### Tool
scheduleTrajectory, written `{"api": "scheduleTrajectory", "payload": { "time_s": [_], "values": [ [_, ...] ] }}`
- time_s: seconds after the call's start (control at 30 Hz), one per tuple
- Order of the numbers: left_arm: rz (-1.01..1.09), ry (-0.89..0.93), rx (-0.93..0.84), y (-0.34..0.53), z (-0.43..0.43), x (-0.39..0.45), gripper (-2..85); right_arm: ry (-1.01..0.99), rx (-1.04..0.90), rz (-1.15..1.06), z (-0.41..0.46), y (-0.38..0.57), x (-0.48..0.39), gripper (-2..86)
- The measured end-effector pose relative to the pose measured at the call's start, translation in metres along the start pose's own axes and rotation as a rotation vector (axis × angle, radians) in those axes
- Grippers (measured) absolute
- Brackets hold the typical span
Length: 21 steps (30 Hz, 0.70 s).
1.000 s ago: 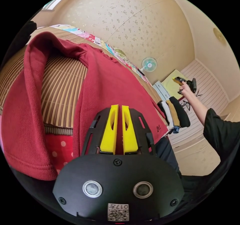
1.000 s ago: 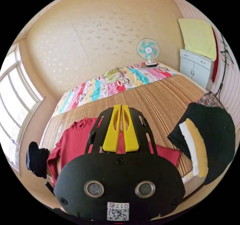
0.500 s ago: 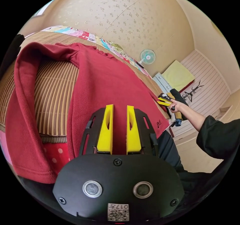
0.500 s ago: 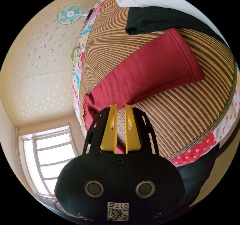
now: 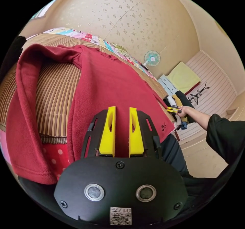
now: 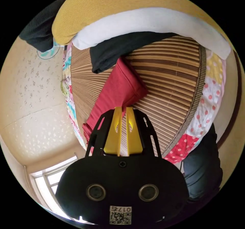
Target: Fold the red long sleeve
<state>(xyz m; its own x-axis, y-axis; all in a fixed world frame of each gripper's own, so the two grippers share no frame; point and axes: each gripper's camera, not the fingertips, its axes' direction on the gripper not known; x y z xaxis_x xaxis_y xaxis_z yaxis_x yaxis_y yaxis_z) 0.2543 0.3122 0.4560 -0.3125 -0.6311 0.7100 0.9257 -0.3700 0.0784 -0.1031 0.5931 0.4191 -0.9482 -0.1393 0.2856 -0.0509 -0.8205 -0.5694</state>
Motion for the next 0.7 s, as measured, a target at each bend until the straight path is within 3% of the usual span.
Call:
{"api": "scheduleTrajectory", "payload": {
  "time_s": [0.1, 0.17, 0.27, 0.37, 0.5, 0.7],
  "values": [
    [-0.003, -0.004, 0.004, 0.003, -0.001, 0.006, 8.5, 0.006, 0.143, -0.205, -0.002, 0.03, -0.071, 3.2],
    [-0.005, -0.001, -0.002, 0.003, -0.002, 0.01, 8.6, 0.035, 0.211, -0.569, 0.007, 0.082, -0.165, 2.8],
    [0.011, -0.011, -0.016, 0.003, -0.003, 0.017, 8.7, 0.004, 0.149, -1.091, 0.048, 0.197, -0.277, 2.8],
    [0.011, -0.008, -0.006, 0.006, -0.007, 0.021, 8.8, -0.131, 0.02, -1.374, 0.1, 0.317, -0.33, 3.0],
    [0.012, 0.005, -0.009, 0.008, -0.014, 0.024, 8.8, -0.195, -0.181, -1.539, 0.192, 0.433, -0.325, 3.3],
    [0.022, 0.022, -0.023, 0.008, -0.03, 0.028, 9.1, 0.127, -0.612, -1.625, 0.36, 0.529, -0.207, 4.8]
  ]
}}
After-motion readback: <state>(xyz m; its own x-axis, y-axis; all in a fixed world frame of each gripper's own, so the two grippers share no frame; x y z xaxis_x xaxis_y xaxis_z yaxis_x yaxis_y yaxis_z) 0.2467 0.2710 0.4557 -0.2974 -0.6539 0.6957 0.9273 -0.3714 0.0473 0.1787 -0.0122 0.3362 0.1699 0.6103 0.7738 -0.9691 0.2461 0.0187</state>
